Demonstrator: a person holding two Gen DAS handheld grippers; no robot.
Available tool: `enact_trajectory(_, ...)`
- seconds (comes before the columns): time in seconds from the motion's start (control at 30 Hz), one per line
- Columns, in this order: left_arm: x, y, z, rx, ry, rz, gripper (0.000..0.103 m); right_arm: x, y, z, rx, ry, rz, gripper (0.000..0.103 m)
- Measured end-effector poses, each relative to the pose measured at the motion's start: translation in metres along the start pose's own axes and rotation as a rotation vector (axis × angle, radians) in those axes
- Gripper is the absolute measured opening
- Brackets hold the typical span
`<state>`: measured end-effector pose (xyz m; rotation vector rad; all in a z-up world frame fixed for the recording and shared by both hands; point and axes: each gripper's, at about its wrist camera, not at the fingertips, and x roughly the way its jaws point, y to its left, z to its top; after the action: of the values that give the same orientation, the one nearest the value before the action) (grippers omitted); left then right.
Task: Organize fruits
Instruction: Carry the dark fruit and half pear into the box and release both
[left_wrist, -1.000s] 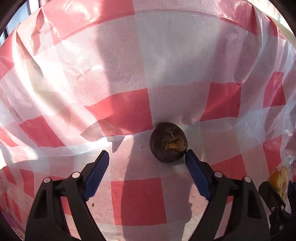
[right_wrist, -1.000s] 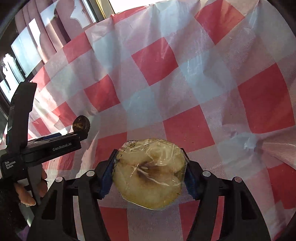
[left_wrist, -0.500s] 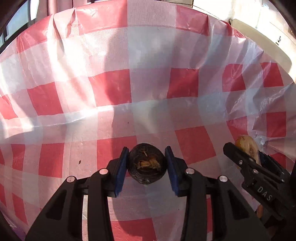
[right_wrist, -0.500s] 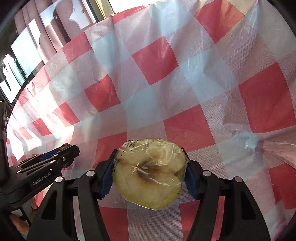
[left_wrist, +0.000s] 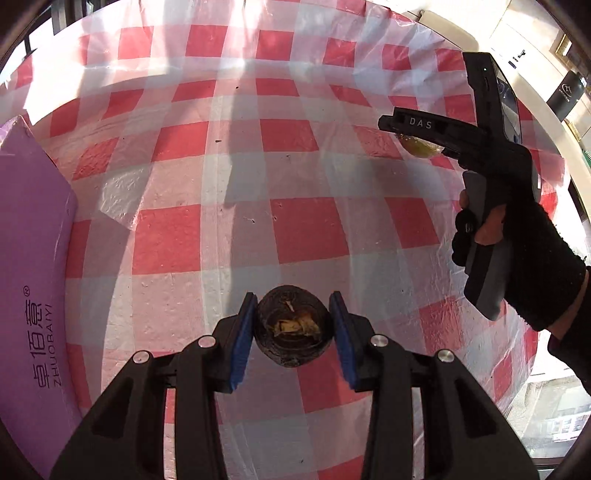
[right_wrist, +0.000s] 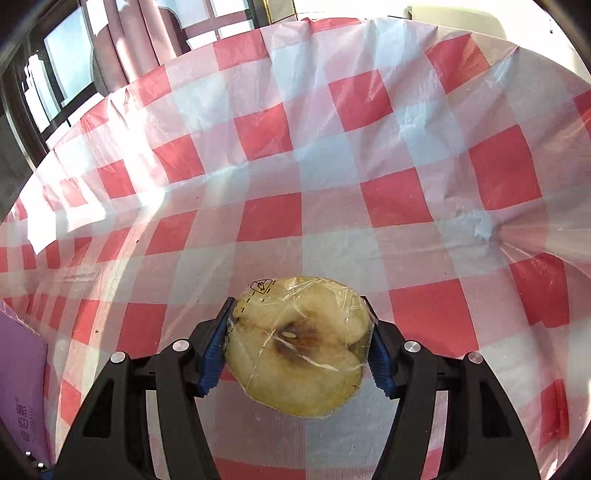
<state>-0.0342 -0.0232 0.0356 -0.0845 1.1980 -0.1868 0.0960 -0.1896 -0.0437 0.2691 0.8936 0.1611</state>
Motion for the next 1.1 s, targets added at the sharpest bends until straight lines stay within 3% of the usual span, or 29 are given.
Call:
enact_trajectory(0.17,-0.018,0.001,-0.027,0.066,0.014,-0.005,0.040,-0.040,0.037,-0.053,0.004,0.048,0.014,0.062)
enact_trajectory(0.37,-0.044,0.011,-0.029,0.142,-0.030,-0.002,0.040,-0.070,0.054,-0.096,0.019,0.120,0.008,0.062)
enact_trajectory(0.77,-0.085,0.026,-0.030,0.234,-0.120,-0.039,0.040,-0.111,0.067,-0.147,0.032,0.181,-0.048,0.062)
enact_trajectory(1.1,-0.122,0.040,-0.023,0.316,-0.229,-0.074,0.040,-0.124,0.092,-0.163,0.059,0.172,-0.072,0.062)
